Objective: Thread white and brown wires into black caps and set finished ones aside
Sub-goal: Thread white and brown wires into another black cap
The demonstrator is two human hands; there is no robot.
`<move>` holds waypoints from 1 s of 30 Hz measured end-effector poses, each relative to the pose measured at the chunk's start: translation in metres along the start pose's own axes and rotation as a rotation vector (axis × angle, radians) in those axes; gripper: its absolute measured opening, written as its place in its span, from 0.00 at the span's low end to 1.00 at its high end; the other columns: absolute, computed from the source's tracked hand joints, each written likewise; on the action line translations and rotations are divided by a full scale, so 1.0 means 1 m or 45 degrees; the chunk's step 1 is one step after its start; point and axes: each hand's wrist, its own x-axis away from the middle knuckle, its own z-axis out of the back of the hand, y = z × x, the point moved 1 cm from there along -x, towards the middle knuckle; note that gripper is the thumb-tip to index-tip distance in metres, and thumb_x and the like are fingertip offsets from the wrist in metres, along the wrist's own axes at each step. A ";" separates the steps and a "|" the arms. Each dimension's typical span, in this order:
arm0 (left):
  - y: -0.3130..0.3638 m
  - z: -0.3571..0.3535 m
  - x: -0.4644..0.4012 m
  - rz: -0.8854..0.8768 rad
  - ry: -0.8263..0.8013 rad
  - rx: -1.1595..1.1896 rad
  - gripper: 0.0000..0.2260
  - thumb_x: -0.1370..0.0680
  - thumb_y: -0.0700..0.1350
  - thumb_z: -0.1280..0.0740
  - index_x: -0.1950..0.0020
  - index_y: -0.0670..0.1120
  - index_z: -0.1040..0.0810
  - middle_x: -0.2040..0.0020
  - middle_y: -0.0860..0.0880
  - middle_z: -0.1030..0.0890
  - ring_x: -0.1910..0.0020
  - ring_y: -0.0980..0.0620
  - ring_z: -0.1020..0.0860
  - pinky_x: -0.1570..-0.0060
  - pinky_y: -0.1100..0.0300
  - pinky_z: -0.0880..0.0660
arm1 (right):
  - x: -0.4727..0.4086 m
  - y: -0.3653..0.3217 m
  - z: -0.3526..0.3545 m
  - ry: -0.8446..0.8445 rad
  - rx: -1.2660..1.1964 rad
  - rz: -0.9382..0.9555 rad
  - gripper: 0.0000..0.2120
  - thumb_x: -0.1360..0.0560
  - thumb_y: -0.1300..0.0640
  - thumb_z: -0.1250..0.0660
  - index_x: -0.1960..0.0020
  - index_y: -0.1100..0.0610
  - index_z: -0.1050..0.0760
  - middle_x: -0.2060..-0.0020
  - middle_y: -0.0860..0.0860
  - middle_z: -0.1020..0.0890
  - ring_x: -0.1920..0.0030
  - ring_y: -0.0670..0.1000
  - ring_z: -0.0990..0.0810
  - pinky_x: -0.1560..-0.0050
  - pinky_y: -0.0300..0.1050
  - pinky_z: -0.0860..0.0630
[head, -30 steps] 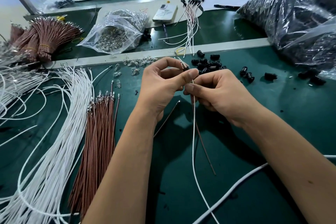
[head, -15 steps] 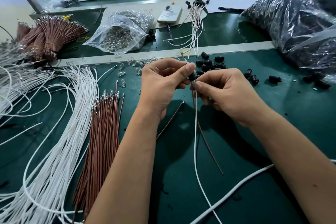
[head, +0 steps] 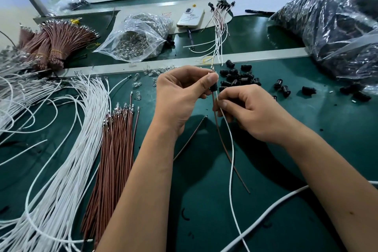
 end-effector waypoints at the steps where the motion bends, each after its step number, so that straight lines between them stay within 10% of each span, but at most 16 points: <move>1: 0.000 0.000 0.000 -0.025 -0.009 -0.013 0.03 0.29 0.35 0.23 0.57 0.39 0.16 0.63 0.41 0.15 0.67 0.49 0.21 0.65 0.62 0.25 | 0.000 0.000 0.000 0.007 0.024 0.023 0.12 0.17 0.59 0.34 0.56 0.47 0.19 0.66 0.48 0.18 0.67 0.50 0.21 0.64 0.48 0.25; 6: 0.000 -0.002 0.000 -0.165 -0.061 -0.090 0.06 0.29 0.32 0.23 0.55 0.34 0.16 0.62 0.42 0.15 0.65 0.50 0.19 0.63 0.62 0.24 | 0.000 -0.001 0.000 0.133 0.139 0.119 0.09 0.18 0.60 0.32 0.55 0.49 0.19 0.62 0.43 0.17 0.58 0.45 0.19 0.56 0.36 0.28; 13: 0.001 -0.004 0.000 -0.234 -0.107 -0.113 0.06 0.29 0.32 0.23 0.55 0.36 0.16 0.61 0.42 0.15 0.64 0.52 0.18 0.62 0.63 0.24 | 0.002 -0.006 0.003 0.419 -0.093 0.183 0.02 0.24 0.60 0.23 0.54 0.57 0.16 0.64 0.50 0.15 0.63 0.51 0.16 0.59 0.47 0.19; 24: 0.000 -0.005 0.000 -0.250 -0.131 -0.110 0.08 0.30 0.32 0.23 0.53 0.36 0.15 0.61 0.44 0.14 0.64 0.53 0.17 0.62 0.64 0.23 | 0.004 -0.011 0.006 0.336 0.114 0.270 0.02 0.22 0.64 0.27 0.53 0.60 0.17 0.63 0.47 0.19 0.66 0.42 0.21 0.62 0.34 0.29; 30: 0.001 -0.007 0.001 -0.216 -0.076 -0.124 0.07 0.29 0.32 0.23 0.53 0.36 0.15 0.62 0.44 0.14 0.66 0.53 0.19 0.64 0.62 0.24 | 0.003 -0.009 0.004 0.354 0.104 0.293 0.03 0.21 0.67 0.28 0.51 0.62 0.17 0.61 0.49 0.20 0.64 0.48 0.20 0.65 0.48 0.20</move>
